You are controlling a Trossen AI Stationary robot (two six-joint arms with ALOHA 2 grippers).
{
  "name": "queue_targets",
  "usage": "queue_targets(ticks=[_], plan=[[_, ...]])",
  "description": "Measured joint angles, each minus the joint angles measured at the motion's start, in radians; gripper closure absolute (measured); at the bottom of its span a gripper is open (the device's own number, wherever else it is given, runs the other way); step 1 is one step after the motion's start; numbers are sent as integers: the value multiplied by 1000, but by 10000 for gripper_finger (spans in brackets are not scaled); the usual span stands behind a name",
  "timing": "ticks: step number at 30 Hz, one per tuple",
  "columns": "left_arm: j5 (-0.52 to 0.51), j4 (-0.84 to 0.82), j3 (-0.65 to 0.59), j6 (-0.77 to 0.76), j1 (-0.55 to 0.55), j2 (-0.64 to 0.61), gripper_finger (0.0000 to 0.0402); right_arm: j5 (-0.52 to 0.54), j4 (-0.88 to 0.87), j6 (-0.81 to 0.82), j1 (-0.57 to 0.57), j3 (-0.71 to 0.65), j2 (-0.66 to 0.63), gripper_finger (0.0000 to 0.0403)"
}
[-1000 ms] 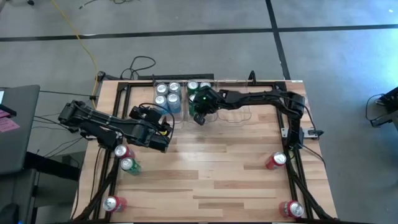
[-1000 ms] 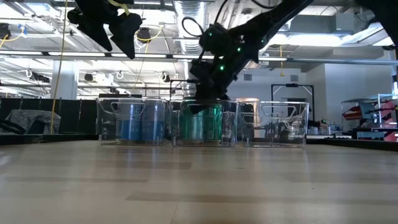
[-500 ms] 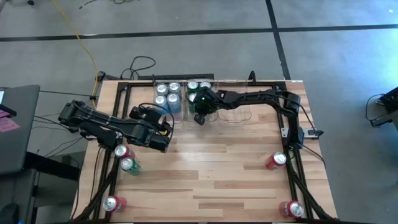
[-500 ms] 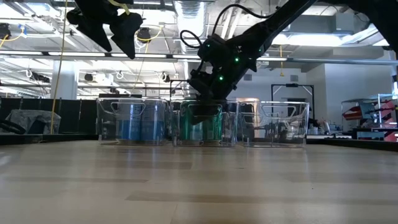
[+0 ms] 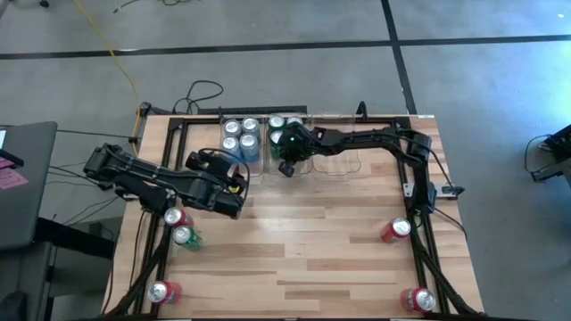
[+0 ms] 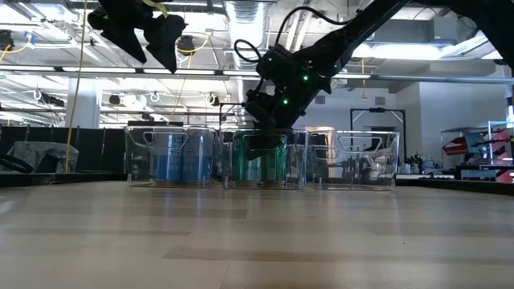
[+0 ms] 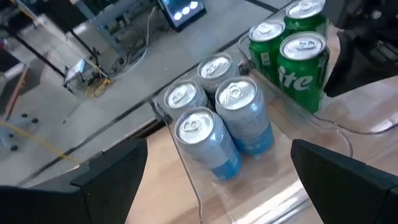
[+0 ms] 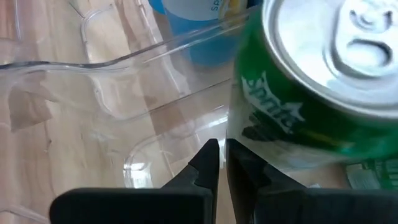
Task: Sort soda cans
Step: Put the green soda can into the middle transparent bin
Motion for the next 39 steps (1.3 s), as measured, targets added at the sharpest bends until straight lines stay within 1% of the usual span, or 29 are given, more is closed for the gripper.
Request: queue_targets(ticks=[4,9,14,16,18,20,21,22,25,26,28,30,32,35,39], plan=[[-21,2,0,48,-19,0,10,0,-41,-81,7,0,-49,352],[-22,-1,0,57,-44,0,10,0,-50,-94,18,0,-158,350],[-6,-4,0,11,-98,0,10,0,-132,-97,52,-1,-314,350],[-2,-8,0,-22,-128,0,10,0,-137,-102,78,-25,-380,350],[30,-14,0,-67,-159,0,10,-3,-120,-105,101,-69,-451,350],[122,-20,0,-98,-181,0,10,-4,-114,-105,119,-113,-522,350],[193,-24,0,-102,-188,0,10,-4,-113,-103,126,-137,-558,350],[286,-29,0,-98,-191,0,10,-4,-115,-100,131,-163,-593,350],[623,-38,0,-50,-193,0,10,-4,-125,-93,146,-240,-688,350],[714,-41,0,-47,-193,0,10,-4,-131,-90,152,-265,-717,350],[852,-65,2,-66,-194,0,10,-4,-126,-70,163,-320,-770,350],[928,-106,11,-120,-194,0,10,-5,-111,-55,173,-369,-815,350],[972,-145,25,-191,-193,0,10,-4,-85,-43,183,-415,-853,350],[1041,-164,56,-239,-194,0,10,-3,-38,-40,187,-470,-894,350],[1061,-189,126,-304,-200,0,10,-3,0,-40,181,-509,-924,350]])
